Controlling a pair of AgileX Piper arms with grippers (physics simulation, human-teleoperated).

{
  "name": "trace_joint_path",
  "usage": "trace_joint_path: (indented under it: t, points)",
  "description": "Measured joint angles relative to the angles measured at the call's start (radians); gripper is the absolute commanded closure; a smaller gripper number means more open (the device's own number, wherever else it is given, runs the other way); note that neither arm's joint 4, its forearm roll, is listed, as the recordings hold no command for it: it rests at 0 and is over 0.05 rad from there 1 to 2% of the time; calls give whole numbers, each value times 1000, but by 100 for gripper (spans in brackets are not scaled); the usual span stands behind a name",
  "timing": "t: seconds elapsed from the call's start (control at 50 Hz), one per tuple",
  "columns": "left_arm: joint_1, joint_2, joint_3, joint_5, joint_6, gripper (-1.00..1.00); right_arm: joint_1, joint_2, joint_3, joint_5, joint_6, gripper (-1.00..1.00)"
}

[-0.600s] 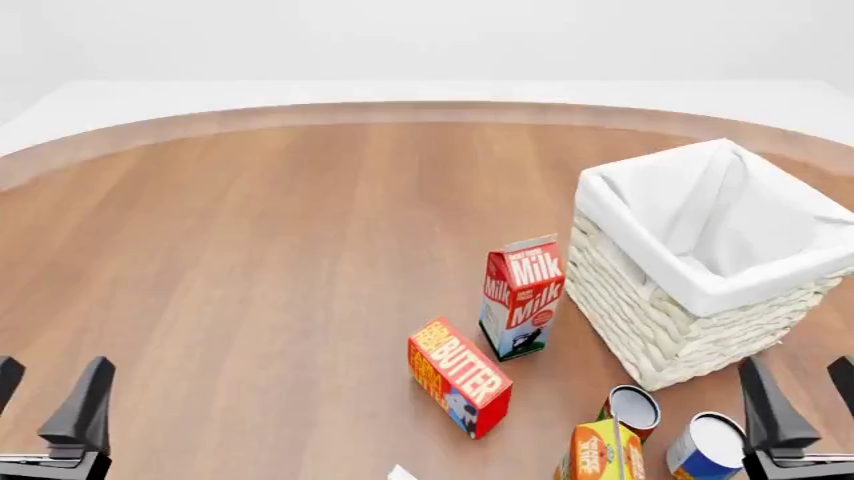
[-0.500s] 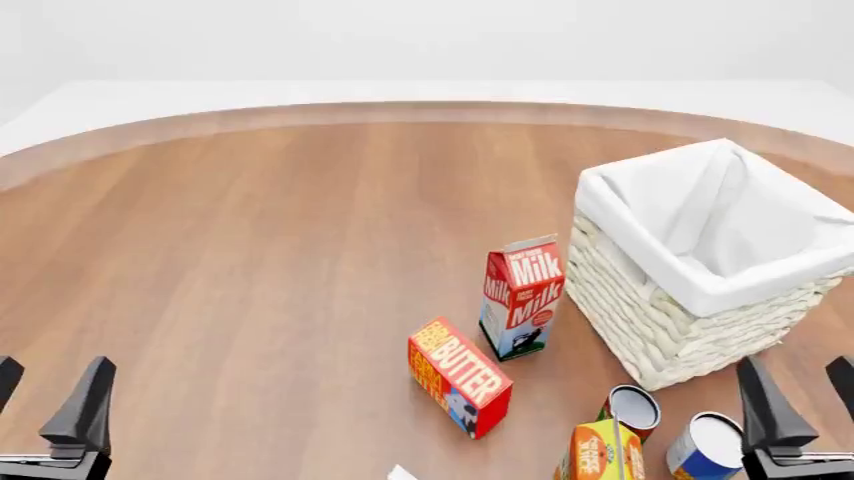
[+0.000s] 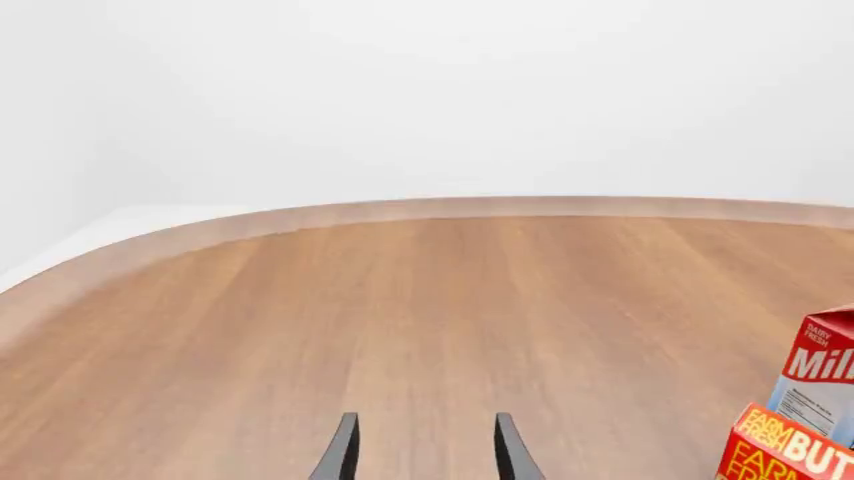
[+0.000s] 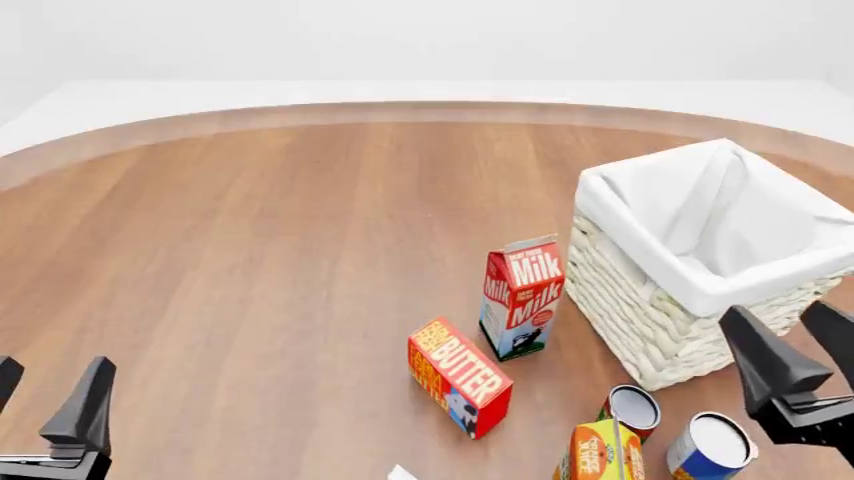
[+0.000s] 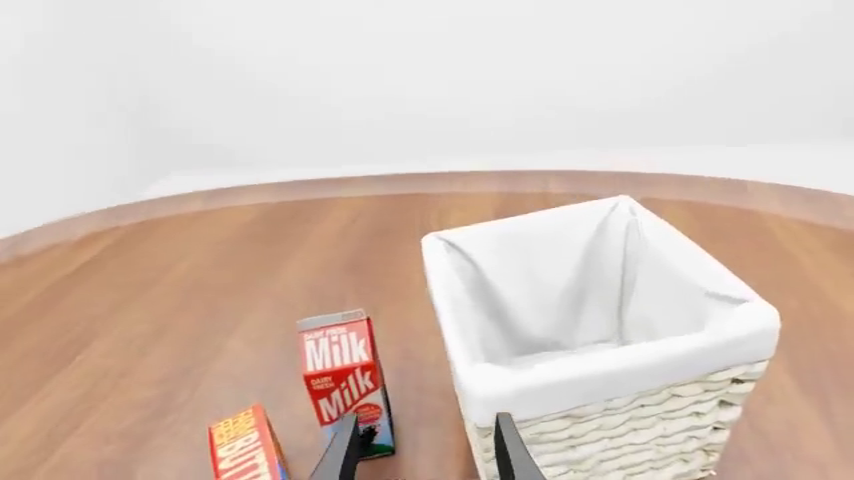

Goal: Pick up the cream cheese box and the butter, and put them in the basket.

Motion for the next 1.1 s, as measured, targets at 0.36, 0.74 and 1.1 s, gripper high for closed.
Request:
trace_joint_path:
  t: [0.36,0.74,1.1]
  points:
    - [0,0,0,0,0,-100,197,314,-248,89,-33,-100]
    - [0,0,0,0,0,-100,384,567,-458,191,-81,-100]
    - [0,0,0,0,0,-100,483,761,-559,226,-56,-100]
